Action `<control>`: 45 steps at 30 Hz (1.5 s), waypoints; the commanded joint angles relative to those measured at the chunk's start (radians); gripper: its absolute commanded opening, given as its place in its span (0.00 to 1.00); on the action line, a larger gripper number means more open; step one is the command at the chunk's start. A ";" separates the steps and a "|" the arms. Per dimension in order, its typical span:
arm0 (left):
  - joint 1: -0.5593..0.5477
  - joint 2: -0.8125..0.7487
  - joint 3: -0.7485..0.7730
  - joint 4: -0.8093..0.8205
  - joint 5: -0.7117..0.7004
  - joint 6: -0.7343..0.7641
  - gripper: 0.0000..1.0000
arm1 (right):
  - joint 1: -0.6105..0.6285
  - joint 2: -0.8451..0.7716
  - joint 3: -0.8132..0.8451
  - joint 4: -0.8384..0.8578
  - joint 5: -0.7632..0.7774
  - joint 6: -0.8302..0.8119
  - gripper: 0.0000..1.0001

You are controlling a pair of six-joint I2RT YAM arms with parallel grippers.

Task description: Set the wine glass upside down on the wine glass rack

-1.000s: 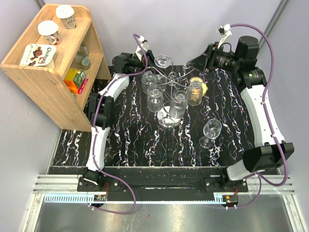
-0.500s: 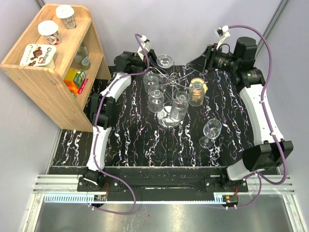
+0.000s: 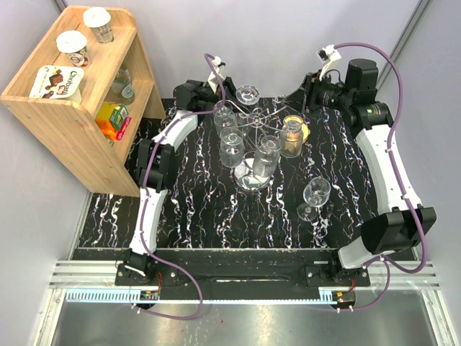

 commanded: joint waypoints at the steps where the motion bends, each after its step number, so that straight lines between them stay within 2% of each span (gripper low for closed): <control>1: -0.007 -0.049 -0.003 0.285 0.154 0.017 0.00 | -0.006 -0.004 -0.002 -0.060 0.079 -0.107 0.50; 15: -0.021 0.024 0.122 0.225 0.154 0.026 0.00 | -0.006 0.025 -0.001 -0.061 0.070 -0.096 0.50; 20: -0.024 0.021 0.116 0.141 0.154 0.120 0.00 | -0.006 0.023 -0.011 -0.059 0.064 -0.092 0.50; 30: -0.024 0.059 0.164 0.078 0.153 0.163 0.00 | -0.006 0.049 -0.007 -0.045 0.045 -0.064 0.51; 38: -0.025 0.053 0.171 -0.040 0.151 0.282 0.00 | -0.006 0.072 -0.002 -0.013 0.018 -0.023 0.52; 45: -0.030 0.056 0.175 -0.032 0.151 0.290 0.00 | -0.006 0.105 0.007 0.019 -0.022 0.028 0.52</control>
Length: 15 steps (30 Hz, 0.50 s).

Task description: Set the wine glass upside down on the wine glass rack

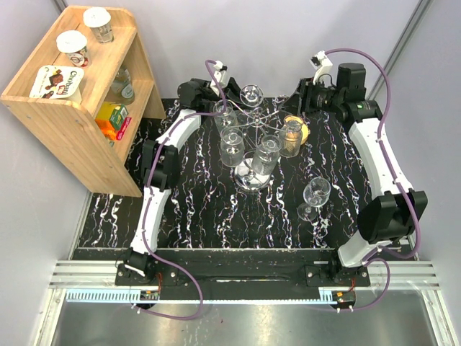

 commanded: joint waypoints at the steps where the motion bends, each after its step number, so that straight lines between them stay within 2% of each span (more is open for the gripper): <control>1: -0.018 -0.017 0.055 0.044 0.149 0.055 0.00 | -0.003 0.015 0.023 0.075 -0.053 0.050 0.52; 6: -0.023 -0.016 0.059 0.012 0.142 0.110 0.00 | -0.002 0.034 0.028 0.109 -0.073 0.088 0.47; 11: -0.023 -0.011 0.072 -0.025 0.134 0.152 0.00 | -0.002 0.049 0.029 0.132 -0.089 0.119 0.37; 15: -0.021 -0.016 0.076 -0.054 0.126 0.181 0.00 | 0.006 0.060 0.037 0.152 -0.098 0.144 0.38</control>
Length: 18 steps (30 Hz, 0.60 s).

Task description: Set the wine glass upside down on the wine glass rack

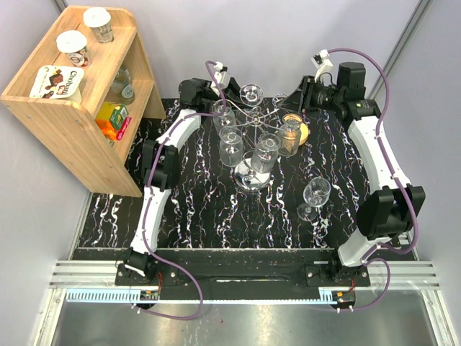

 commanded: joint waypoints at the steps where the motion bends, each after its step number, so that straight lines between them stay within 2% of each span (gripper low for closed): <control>1: -0.022 -0.023 0.066 0.021 0.126 0.075 0.00 | 0.020 0.028 0.040 0.101 -0.023 0.016 0.39; 7: -0.020 -0.032 0.066 0.009 0.128 0.092 0.00 | 0.032 0.047 0.043 0.133 -0.035 0.062 0.37; 13: -0.014 -0.038 0.071 -0.099 0.085 0.177 0.00 | 0.058 0.052 0.032 0.147 -0.041 0.071 0.17; 18: -0.014 -0.055 0.045 -0.097 0.065 0.191 0.00 | 0.072 0.052 0.020 0.159 -0.045 0.077 0.08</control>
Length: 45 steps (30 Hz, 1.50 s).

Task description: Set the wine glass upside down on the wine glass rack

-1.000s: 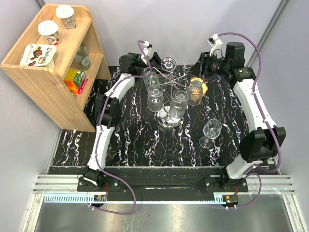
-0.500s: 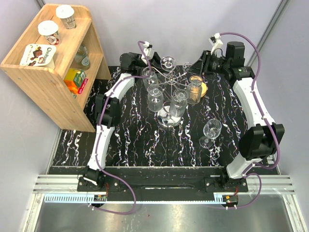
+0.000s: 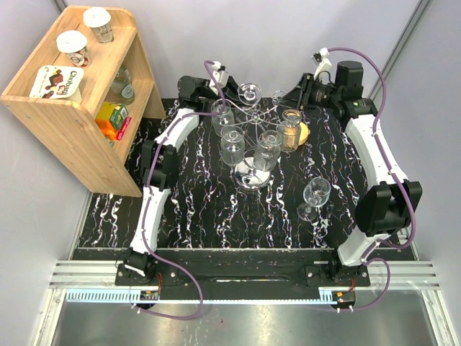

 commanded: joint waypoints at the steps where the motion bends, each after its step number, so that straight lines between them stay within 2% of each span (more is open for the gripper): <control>1: -0.027 -0.069 0.011 0.033 0.061 0.058 0.00 | 0.071 0.016 0.012 0.091 -0.035 -0.019 0.08; 5: -0.025 -0.117 -0.115 0.140 0.050 0.028 0.00 | 0.071 0.006 -0.013 0.099 -0.041 -0.025 0.06; 10: -0.018 -0.106 -0.086 0.263 0.038 -0.118 0.00 | 0.072 0.000 -0.019 0.096 -0.044 -0.030 0.04; 13: -0.011 -0.120 -0.100 0.297 0.033 -0.149 0.00 | 0.072 -0.003 -0.030 0.096 -0.043 -0.031 0.04; 22: -0.004 -0.136 -0.100 0.283 -0.005 -0.134 0.00 | 0.071 -0.023 -0.053 0.096 -0.044 -0.048 0.03; 30: -0.010 -0.123 -0.064 0.189 -0.056 -0.032 0.00 | 0.081 -0.020 -0.062 0.099 -0.055 -0.053 0.02; 34: -0.019 -0.123 -0.066 0.277 -0.059 -0.095 0.00 | 0.087 -0.023 -0.067 0.097 -0.052 -0.060 0.02; 40: -0.027 -0.149 -0.113 0.491 -0.030 -0.284 0.00 | 0.087 -0.026 -0.065 0.092 -0.047 -0.069 0.02; 45: -0.018 -0.171 -0.144 0.519 -0.031 -0.298 0.00 | 0.087 -0.027 -0.068 0.092 -0.046 -0.071 0.02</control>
